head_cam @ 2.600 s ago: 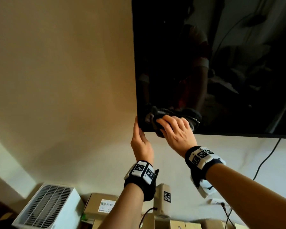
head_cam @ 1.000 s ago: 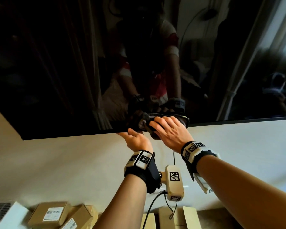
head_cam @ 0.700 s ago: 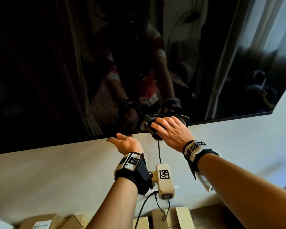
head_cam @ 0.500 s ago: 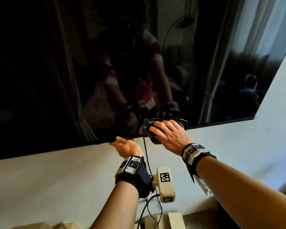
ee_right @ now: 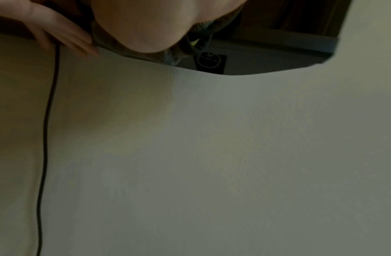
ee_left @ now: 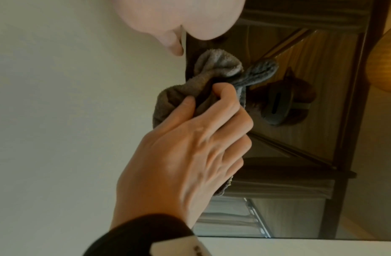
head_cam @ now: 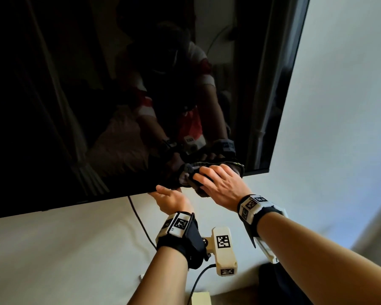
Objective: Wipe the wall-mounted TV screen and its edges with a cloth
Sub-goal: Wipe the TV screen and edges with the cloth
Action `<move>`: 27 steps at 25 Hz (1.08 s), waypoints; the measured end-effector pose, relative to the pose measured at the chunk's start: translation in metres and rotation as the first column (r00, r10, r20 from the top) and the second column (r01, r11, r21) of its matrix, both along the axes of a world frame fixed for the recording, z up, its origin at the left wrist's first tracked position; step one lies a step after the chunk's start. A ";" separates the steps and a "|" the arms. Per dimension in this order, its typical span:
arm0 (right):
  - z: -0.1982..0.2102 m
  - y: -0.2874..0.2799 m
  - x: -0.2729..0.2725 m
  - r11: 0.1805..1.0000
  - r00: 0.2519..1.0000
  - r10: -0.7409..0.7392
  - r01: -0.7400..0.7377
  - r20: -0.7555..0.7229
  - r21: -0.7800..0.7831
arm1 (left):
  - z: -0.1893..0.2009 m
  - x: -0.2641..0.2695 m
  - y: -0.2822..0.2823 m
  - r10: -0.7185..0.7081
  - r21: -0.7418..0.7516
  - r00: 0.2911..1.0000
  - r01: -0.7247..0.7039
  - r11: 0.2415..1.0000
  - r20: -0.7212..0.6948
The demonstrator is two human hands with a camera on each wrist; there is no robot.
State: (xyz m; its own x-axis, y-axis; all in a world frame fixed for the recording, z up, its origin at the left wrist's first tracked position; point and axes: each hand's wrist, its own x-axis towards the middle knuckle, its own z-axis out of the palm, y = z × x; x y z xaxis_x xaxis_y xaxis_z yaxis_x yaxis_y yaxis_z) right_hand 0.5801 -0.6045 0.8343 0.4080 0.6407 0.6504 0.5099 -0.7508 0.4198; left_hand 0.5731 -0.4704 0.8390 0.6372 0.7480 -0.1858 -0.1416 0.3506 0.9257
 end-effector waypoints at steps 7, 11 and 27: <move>-0.003 -0.070 0.005 0.999 0.998 -0.017 0.016 0.062 0.028 | 0.011 -0.008 -0.062 -0.034 -0.096 0.996 0.041 0.995 0.078; -0.003 -0.100 0.006 0.996 0.994 -0.021 0.011 0.106 0.090 | 0.007 -0.007 -0.090 -0.109 -0.075 0.993 0.111 0.991 0.042; 0.080 -0.074 0.001 0.324 0.988 -0.133 0.112 -0.071 0.939 | 0.140 0.005 -0.051 -0.335 0.827 0.870 -0.465 -0.315 0.361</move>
State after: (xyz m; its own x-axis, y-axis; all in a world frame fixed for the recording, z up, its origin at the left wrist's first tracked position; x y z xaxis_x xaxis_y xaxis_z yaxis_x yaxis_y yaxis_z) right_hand 0.5815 -0.6788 0.9139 0.4083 -0.4560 0.7908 0.3774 -0.7045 -0.6011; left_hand 0.5783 -0.5213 0.9791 0.2373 -0.2846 0.9288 -0.4378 -0.8849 -0.1593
